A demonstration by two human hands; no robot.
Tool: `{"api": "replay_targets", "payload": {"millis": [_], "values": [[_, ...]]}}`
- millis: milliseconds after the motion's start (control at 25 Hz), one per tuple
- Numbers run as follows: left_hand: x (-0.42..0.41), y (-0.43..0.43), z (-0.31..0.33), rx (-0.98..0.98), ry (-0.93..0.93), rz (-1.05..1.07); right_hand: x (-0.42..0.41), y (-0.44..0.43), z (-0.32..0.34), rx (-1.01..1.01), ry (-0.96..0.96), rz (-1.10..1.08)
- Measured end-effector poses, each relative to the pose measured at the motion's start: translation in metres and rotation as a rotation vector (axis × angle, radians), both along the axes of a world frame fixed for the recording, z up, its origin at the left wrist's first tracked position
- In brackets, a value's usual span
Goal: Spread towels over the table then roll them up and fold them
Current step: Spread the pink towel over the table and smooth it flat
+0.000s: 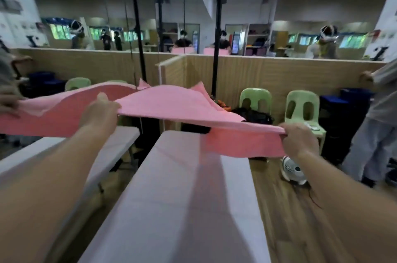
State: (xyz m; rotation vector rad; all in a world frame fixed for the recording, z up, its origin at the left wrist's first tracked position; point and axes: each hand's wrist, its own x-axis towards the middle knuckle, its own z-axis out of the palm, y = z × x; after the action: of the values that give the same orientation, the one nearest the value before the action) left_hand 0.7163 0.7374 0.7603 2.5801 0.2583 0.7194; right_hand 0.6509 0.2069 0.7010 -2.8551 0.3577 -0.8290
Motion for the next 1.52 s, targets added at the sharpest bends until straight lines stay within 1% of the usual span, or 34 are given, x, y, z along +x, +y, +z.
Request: {"api": "replay_targets", "payload": {"millis": [80, 160, 240, 320, 400, 520, 680, 840, 920, 1000, 1080, 1160, 1280, 1400, 1440, 1520], "values": [[-0.021, 0.010, -0.058, 0.081, 0.024, -0.038, -0.034, 0.000, -0.060, 0.030, 0.079, 0.042], [-0.055, 0.019, -0.120, 0.224, 0.079, -0.110, -0.080, -0.005, -0.113, -0.018, 0.147, 0.096], [-0.084, 0.041, -0.185, 0.317, 0.183, -0.194, -0.127, -0.013, -0.161, -0.001, 0.235, 0.151], [-0.103, 0.063, -0.244, 0.462, 0.251, -0.282, -0.172, -0.015, -0.196, 0.046, 0.337, 0.163], [-0.126, 0.078, -0.284, 0.529, 0.253, -0.349, -0.211, -0.008, -0.218, 0.068, 0.361, 0.170], [-0.168, 0.098, -0.297, 0.502, 0.221, -0.365, -0.255, 0.021, -0.225, 0.069, 0.343, 0.181], [-0.226, 0.141, -0.291, 0.438, 0.134, -0.401, -0.307, 0.076, -0.230, 0.045, 0.319, 0.134], [-0.317, 0.178, -0.307, 0.399, 0.184, -0.431, -0.388, 0.121, -0.250, 0.015, 0.409, 0.145], [-0.356, 0.192, -0.322, 0.303, 0.272, -0.377, -0.432, 0.134, -0.259, -0.001, 0.452, 0.135], [-0.395, 0.205, -0.338, 0.280, 0.319, -0.352, -0.474, 0.146, -0.259, 0.033, 0.508, 0.083], [-0.431, 0.216, -0.357, 0.303, 0.266, -0.402, -0.512, 0.152, -0.259, 0.091, 0.553, 0.031], [-0.464, 0.225, -0.370, 0.263, 0.222, -0.377, -0.548, 0.159, -0.260, 0.144, 0.624, 0.017], [-0.505, 0.232, -0.379, 0.247, 0.236, -0.398, -0.591, 0.154, -0.277, 0.161, 0.694, 0.023], [-0.528, 0.223, -0.360, 0.197, 0.251, -0.430, -0.607, 0.157, -0.273, 0.140, 0.656, 0.176], [-0.525, 0.214, -0.349, 0.162, 0.241, -0.448, -0.599, 0.167, -0.266, 0.130, 0.606, 0.211], [-0.504, 0.179, -0.331, 0.176, 0.263, -0.518, -0.561, 0.204, -0.251, 0.128, 0.485, 0.260]]}}
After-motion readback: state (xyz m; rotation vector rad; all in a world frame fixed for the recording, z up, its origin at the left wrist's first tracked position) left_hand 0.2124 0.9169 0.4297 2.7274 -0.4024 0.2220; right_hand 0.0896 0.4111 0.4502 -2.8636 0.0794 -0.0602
